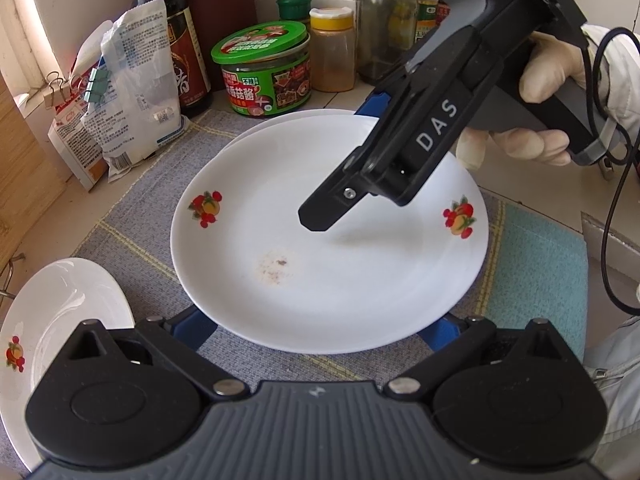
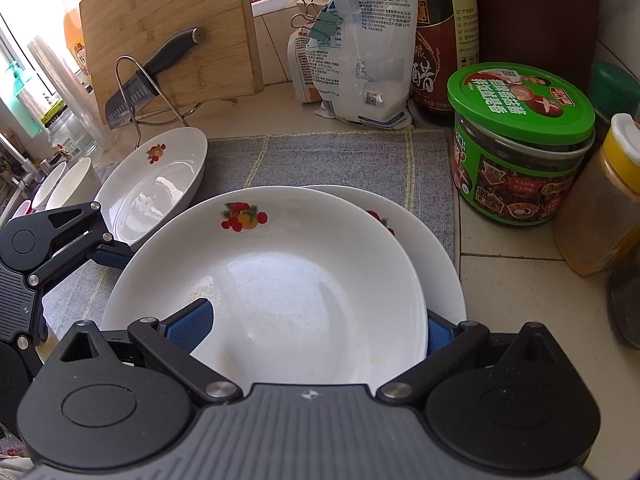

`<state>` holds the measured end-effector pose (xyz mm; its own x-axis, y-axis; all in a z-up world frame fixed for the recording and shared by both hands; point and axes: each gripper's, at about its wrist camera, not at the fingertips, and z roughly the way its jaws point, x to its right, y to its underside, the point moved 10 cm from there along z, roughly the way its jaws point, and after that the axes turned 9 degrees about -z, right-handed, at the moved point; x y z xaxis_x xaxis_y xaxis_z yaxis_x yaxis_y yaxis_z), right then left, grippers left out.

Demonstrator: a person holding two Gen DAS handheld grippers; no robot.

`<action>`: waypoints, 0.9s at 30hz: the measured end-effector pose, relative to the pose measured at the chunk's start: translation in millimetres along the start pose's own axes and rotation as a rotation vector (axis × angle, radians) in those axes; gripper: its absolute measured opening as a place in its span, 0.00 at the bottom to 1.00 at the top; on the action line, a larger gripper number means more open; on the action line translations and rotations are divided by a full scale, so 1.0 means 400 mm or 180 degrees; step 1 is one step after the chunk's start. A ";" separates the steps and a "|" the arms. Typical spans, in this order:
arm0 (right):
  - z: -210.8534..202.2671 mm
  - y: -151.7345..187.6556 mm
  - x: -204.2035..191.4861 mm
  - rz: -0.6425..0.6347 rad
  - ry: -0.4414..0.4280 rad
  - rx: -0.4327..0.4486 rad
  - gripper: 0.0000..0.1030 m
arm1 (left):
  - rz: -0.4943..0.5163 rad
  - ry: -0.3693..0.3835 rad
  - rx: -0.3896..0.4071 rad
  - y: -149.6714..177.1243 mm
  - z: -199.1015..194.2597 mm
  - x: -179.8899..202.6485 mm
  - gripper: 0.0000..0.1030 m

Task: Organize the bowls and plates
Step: 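Lower the held fruit-print plate with the right tool onto the stained plate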

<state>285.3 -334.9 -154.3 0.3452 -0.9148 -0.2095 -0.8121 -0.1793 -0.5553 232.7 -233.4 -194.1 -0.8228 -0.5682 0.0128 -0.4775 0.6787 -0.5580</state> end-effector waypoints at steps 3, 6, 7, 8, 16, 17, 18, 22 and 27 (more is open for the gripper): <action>-0.002 0.002 0.001 0.0009 0.0005 -0.0003 1.00 | 0.0002 0.0001 0.0001 0.000 -0.001 -0.001 0.99; -0.005 0.002 0.004 0.0035 0.0006 -0.0007 1.00 | 0.0005 -0.0016 -0.0003 0.000 -0.002 -0.001 0.99; -0.005 0.003 0.005 0.0044 0.0009 -0.0009 1.00 | 0.0005 -0.0018 -0.0003 -0.001 -0.003 -0.001 0.99; -0.006 0.003 0.005 0.0050 0.0012 -0.0012 1.00 | 0.0002 -0.0014 -0.0003 -0.001 -0.004 -0.001 0.99; -0.014 0.009 0.008 0.0098 0.0031 -0.0033 1.00 | 0.0022 -0.0024 -0.0006 -0.004 -0.013 0.003 0.99; -0.016 0.009 0.010 0.0109 0.0029 -0.0031 1.00 | 0.0023 -0.0023 -0.0004 -0.004 -0.013 0.003 0.99; -0.018 0.010 0.011 0.0123 0.0026 -0.0029 1.00 | 0.0025 -0.0026 -0.0003 -0.005 -0.014 0.003 0.99; -0.025 0.013 0.013 0.0163 0.0031 -0.0023 1.00 | 0.0023 -0.0028 -0.0006 -0.006 -0.014 0.002 0.99; -0.034 0.019 0.014 0.0196 0.0034 -0.0013 1.00 | 0.0053 -0.0039 -0.0012 -0.005 -0.013 0.001 0.99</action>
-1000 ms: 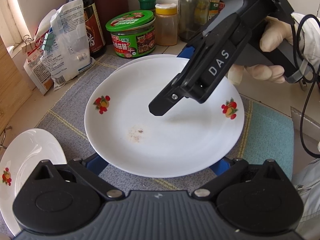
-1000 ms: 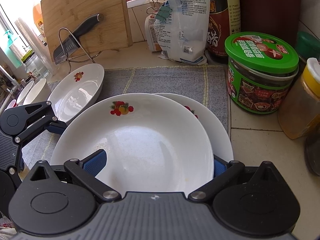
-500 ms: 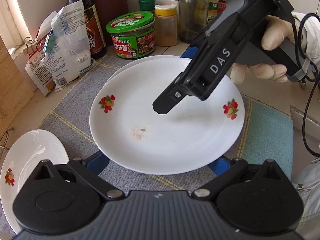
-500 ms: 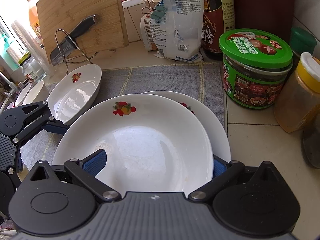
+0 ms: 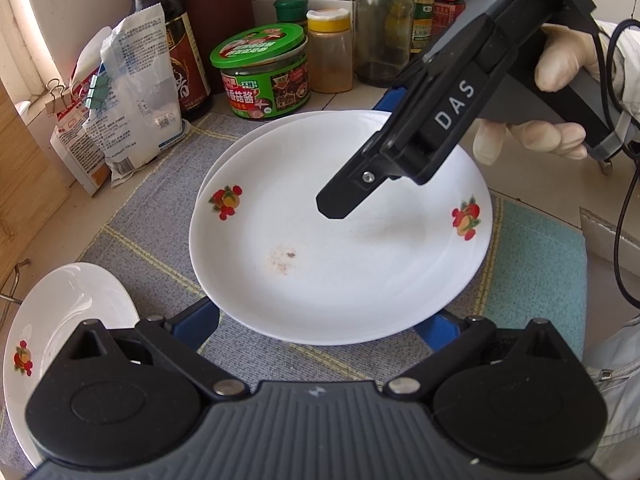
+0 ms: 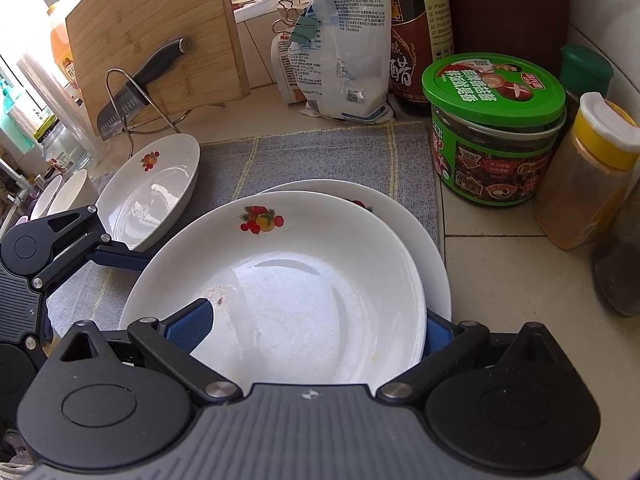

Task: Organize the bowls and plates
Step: 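Lower the held fruit-print plate with the right tool onto the stained plate, then set the plate down on the stack and open the right tool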

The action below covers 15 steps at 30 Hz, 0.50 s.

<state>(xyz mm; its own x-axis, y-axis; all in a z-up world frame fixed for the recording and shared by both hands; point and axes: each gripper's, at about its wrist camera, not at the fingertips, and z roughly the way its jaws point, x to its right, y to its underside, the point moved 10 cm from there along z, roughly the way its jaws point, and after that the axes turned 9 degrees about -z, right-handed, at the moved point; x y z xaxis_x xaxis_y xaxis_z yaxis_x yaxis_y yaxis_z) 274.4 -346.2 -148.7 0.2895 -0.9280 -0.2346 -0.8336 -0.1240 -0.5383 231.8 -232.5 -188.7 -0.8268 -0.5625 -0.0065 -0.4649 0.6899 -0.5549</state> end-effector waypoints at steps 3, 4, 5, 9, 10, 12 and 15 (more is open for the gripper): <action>-0.005 0.003 0.000 0.0016 0.0012 0.0004 1.00 | 0.0014 -0.0002 -0.0007 0.000 0.004 0.000 0.99; -0.007 0.004 0.000 0.0019 0.0019 0.0008 1.00 | 0.0017 -0.0002 -0.0008 0.001 0.006 0.000 0.99; -0.009 0.004 0.001 0.0024 0.0023 0.0013 1.00 | 0.0024 0.0002 -0.0010 0.003 0.008 0.000 0.99; -0.016 0.004 0.004 0.0048 0.0040 0.0039 1.00 | 0.0040 0.0013 -0.0024 0.009 0.013 0.002 0.99; -0.018 0.004 0.004 0.0058 0.0042 0.0045 1.00 | 0.0038 0.0016 -0.0026 0.010 0.015 0.002 0.99; -0.022 0.005 0.006 0.0075 0.0048 0.0060 1.00 | 0.0038 0.0029 -0.0031 0.013 0.016 0.004 0.99; -0.028 0.007 0.008 0.0080 0.0069 0.0076 1.00 | 0.0047 0.0024 -0.0033 0.014 0.018 0.005 0.99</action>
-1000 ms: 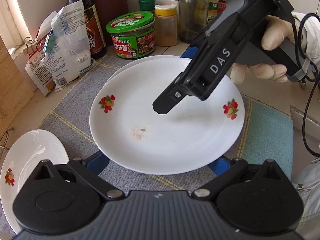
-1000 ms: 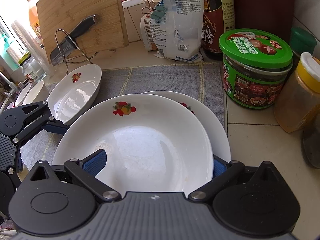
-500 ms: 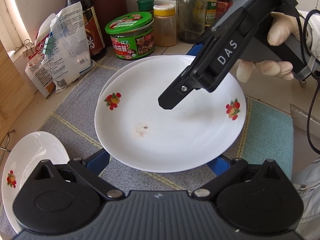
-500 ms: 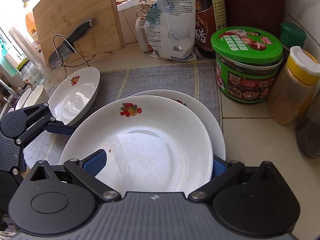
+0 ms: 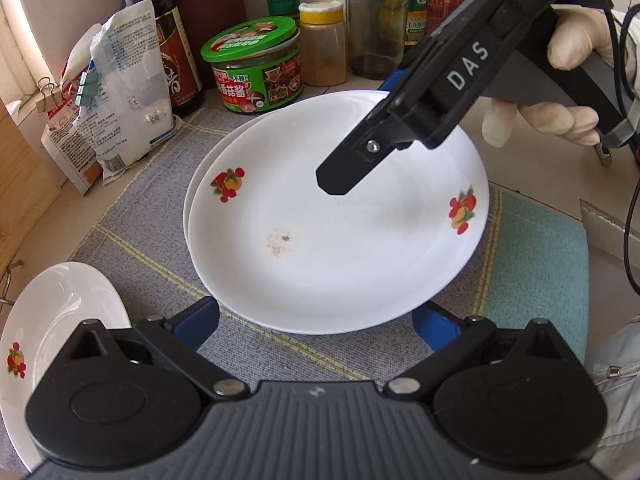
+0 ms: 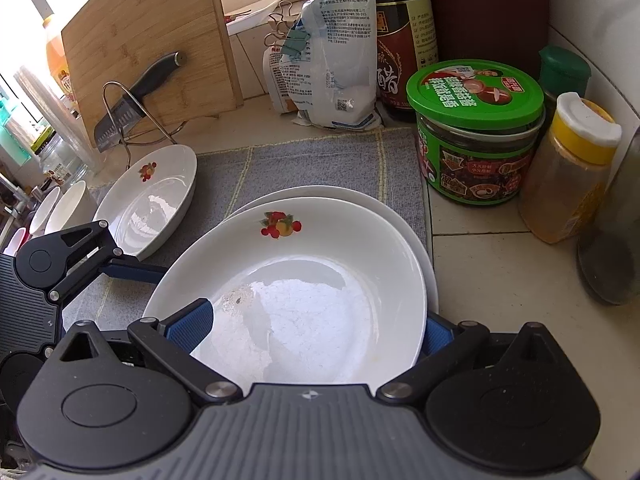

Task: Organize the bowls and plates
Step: 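Set the plate down on the stack and open the right tool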

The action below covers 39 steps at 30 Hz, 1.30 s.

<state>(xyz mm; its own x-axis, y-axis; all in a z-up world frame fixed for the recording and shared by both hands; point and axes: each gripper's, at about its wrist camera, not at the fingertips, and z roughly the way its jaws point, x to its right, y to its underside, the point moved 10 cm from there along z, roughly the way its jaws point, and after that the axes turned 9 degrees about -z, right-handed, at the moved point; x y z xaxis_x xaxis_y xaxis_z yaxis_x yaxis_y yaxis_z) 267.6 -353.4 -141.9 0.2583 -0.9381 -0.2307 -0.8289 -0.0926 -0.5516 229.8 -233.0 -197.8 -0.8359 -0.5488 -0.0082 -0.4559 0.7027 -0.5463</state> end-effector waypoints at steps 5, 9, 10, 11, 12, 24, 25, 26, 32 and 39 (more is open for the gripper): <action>-0.009 0.003 0.002 0.0017 0.0038 0.0020 1.00 | -0.0033 -0.0002 -0.0006 0.004 0.002 -0.002 0.99; -0.011 0.004 -0.001 0.0005 0.0096 0.0012 1.00 | -0.0080 -0.0002 0.0019 0.003 0.001 -0.002 0.99; -0.011 0.005 -0.001 0.0003 0.0112 0.0007 1.00 | -0.0090 -0.0002 0.0030 0.001 0.001 -0.002 0.99; -0.011 0.005 -0.001 -0.0002 0.0129 0.0002 1.00 | -0.0104 -0.0006 0.0036 0.000 0.001 -0.002 0.99; -0.011 0.005 -0.001 -0.0003 0.0145 -0.0003 1.00 | -0.0120 -0.0008 0.0041 -0.001 0.002 -0.002 0.99; -0.016 0.006 -0.002 -0.0066 0.0402 -0.0094 1.00 | -0.0264 0.0042 0.0132 -0.010 -0.006 0.006 0.99; -0.014 0.005 -0.002 -0.0075 0.0420 -0.0103 1.00 | -0.0269 0.0046 0.0138 -0.011 -0.007 0.007 0.99; -0.014 0.006 -0.003 -0.0086 0.0440 -0.0111 1.00 | -0.0271 0.0046 0.0143 -0.011 -0.008 0.008 0.99; -0.019 0.008 -0.007 -0.0138 0.0536 -0.0135 1.00 | -0.0274 0.0060 0.0176 -0.015 -0.013 0.016 0.99; -0.019 0.014 -0.011 -0.0203 0.0645 -0.0155 1.00 | -0.0345 0.0061 0.0186 -0.015 -0.014 0.011 0.99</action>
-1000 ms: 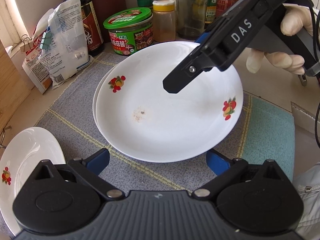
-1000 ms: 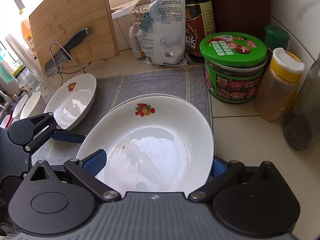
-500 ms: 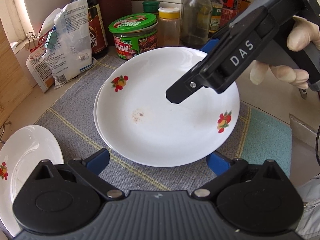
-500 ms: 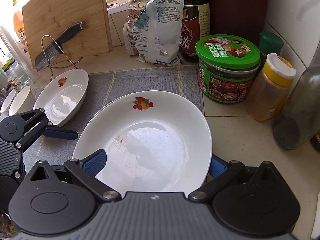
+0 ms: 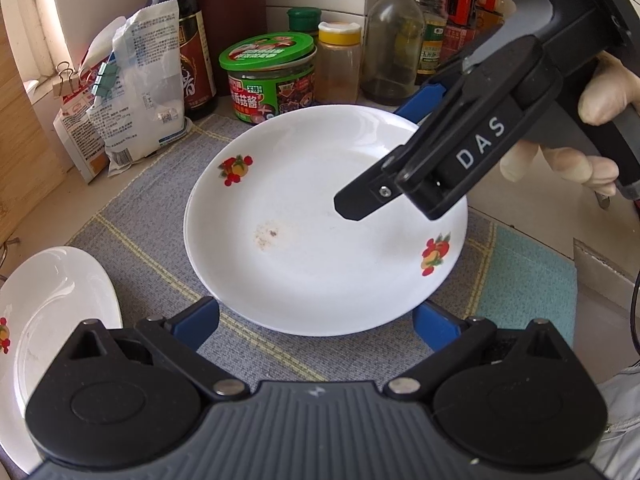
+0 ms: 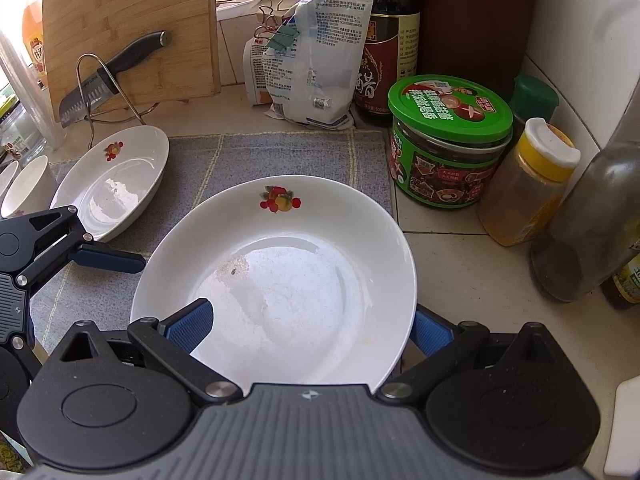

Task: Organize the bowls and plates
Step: 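Set the plate down on the stack and open the right tool, then withdraw the open right tool up and away from the plate stack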

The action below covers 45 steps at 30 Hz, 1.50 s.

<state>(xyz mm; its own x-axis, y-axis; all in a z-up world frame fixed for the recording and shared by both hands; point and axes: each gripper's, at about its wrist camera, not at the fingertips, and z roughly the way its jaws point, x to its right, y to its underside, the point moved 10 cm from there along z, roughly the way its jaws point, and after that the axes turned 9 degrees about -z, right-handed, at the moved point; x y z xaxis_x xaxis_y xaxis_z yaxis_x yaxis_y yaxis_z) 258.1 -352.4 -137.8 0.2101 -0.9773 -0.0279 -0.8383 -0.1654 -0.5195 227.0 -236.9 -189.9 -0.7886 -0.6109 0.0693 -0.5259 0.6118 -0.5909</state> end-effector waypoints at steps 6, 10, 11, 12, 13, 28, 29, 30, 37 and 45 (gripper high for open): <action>-0.003 0.010 -0.003 -0.0143 0.0141 0.0017 1.00 | -0.0037 -0.0007 0.0059 0.004 -0.020 -0.005 0.99; -0.025 0.000 -0.020 -0.0320 0.0219 0.0123 1.00 | -0.0069 -0.0013 0.0127 0.006 -0.040 -0.007 0.99; -0.029 -0.002 -0.024 -0.0345 0.0231 0.0150 1.00 | -0.0069 -0.0021 0.0143 0.007 -0.046 -0.006 0.99; -0.035 -0.007 -0.031 -0.0370 0.0232 0.0193 1.00 | -0.0074 -0.0034 0.0161 0.008 -0.053 -0.007 0.99; -0.040 -0.011 -0.036 -0.0379 0.0230 0.0234 1.00 | -0.0085 -0.0050 0.0183 0.009 -0.061 -0.008 0.99; -0.107 -0.029 -0.208 -0.0639 0.0168 0.0528 1.00 | -0.0531 -0.0324 0.0503 0.110 -0.241 -0.060 0.99; -0.111 -0.029 -0.224 -0.0646 0.0163 0.0546 1.00 | -0.0581 -0.0355 0.0532 0.120 -0.256 -0.066 0.99; -0.114 -0.028 -0.241 -0.0650 0.0155 0.0559 1.00 | -0.0642 -0.0394 0.0569 0.132 -0.272 -0.075 0.99; -0.130 -0.016 -0.366 -0.0631 0.0121 0.0671 1.00 | -0.0928 -0.0718 0.0756 0.209 -0.367 -0.130 0.99; -0.155 0.007 -0.491 -0.0452 0.0177 0.0775 1.00 | -0.1067 -0.1001 0.0943 0.298 -0.451 -0.180 0.99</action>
<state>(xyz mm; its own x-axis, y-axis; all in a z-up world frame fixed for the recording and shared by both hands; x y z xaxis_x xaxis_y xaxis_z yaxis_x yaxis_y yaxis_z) 183.5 -169.2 -80.8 0.2833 -0.9535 0.1031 -0.6557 -0.2710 -0.7047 163.6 -29.3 -120.5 -0.4360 -0.8967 0.0761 -0.5840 0.2177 -0.7820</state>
